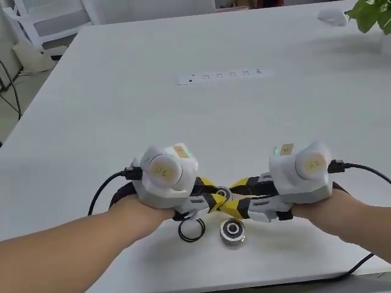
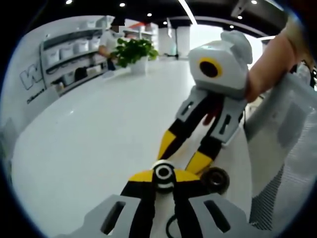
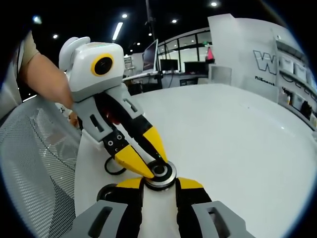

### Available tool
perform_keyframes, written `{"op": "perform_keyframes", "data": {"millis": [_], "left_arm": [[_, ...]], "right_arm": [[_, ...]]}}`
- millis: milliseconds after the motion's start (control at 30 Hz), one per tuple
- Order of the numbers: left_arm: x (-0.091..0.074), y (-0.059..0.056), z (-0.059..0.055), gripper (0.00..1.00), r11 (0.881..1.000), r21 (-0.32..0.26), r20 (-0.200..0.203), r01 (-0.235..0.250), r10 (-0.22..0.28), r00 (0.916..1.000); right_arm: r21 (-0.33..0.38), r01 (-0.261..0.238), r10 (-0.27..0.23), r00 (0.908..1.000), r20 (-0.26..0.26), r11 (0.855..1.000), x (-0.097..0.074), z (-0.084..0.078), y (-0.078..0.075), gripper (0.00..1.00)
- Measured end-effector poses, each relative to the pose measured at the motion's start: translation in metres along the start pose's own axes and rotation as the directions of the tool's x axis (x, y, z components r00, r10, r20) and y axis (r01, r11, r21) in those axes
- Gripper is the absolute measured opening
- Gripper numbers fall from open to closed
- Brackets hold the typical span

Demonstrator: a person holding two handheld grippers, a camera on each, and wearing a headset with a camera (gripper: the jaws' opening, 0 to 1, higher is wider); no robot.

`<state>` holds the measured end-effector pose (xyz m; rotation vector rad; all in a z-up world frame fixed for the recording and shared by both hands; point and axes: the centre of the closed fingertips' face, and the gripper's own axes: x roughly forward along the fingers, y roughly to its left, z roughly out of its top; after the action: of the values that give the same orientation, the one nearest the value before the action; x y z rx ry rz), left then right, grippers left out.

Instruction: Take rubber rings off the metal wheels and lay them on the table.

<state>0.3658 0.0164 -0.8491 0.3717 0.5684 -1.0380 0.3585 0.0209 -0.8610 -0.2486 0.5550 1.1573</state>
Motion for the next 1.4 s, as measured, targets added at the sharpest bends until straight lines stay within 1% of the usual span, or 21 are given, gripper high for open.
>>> {"op": "perform_keyframes", "data": {"millis": [233,400,600,767,967,1100,1200,1233,1267,1367,1400], "left_arm": [[0.0,0.0,0.0,0.13,1.0,-0.004,0.0,0.0,0.0,1.0],[0.0,0.0,0.0,0.13,1.0,-0.009,0.001,0.0,0.0,1.0],[0.0,0.001,0.0,0.13,1.0,-0.01,0.0,0.0,0.0,1.0],[0.0,0.0,0.0,0.13,1.0,-0.011,-0.001,-0.001,0.001,1.0],[0.0,0.001,0.0,0.13,1.0,-0.009,-0.002,-0.003,0.003,1.0],[0.0,0.0,0.0,0.13,1.0,-0.007,-0.002,-0.004,0.004,1.0],[0.0,0.0,0.0,0.13,1.0,-0.005,-0.003,-0.006,0.006,1.0],[0.0,0.0,0.0,0.13,1.0,-0.004,-0.004,-0.006,0.006,1.0],[0.001,0.0,0.0,0.13,1.0,-0.002,-0.004,-0.007,0.007,1.0],[0.001,0.0,0.0,0.13,1.0,0.004,-0.006,-0.01,0.01,0.9999],[0.001,0.0,0.0,0.13,1.0,0.006,-0.006,-0.011,0.011,0.9999]], "right_arm": [[0.007,-0.004,0.004,0.9999,-0.009,1.0,-0.004,-0.004,0.0,0.19],[0.009,-0.006,0.006,0.9998,-0.02,1.0,-0.007,-0.008,0.0,0.14],[0.012,-0.005,0.005,0.9997,-0.025,1.0,-0.007,-0.008,0.0,0.12],[0.021,-0.002,0.003,0.9995,-0.03,1.0,-0.009,-0.011,-0.001,0.06],[0.042,0.003,-0.002,0.9995,-0.031,0.999,-0.01,-0.012,-0.002,0.01],[0.078,0.006,-0.003,0.9996,-0.027,0.997,-0.011,-0.012,-0.004,0.0],[0.127,0.006,-0.004,0.9998,-0.02,0.992,-0.012,-0.012,-0.006,0.0],[0.153,0.006,-0.004,0.9999,-0.016,0.988,-0.012,-0.012,-0.006,0.0],[0.19,0.003,-0.001,0.9999,-0.011,0.982,-0.012,-0.013,-0.006,0.0],[0.263,-0.004,0.004,1.0,0.001,0.965,-0.014,-0.012,-0.007,0.0],[0.277,-0.008,0.005,0.9999,0.012,0.961,-0.015,-0.011,-0.008,0.0]]}}
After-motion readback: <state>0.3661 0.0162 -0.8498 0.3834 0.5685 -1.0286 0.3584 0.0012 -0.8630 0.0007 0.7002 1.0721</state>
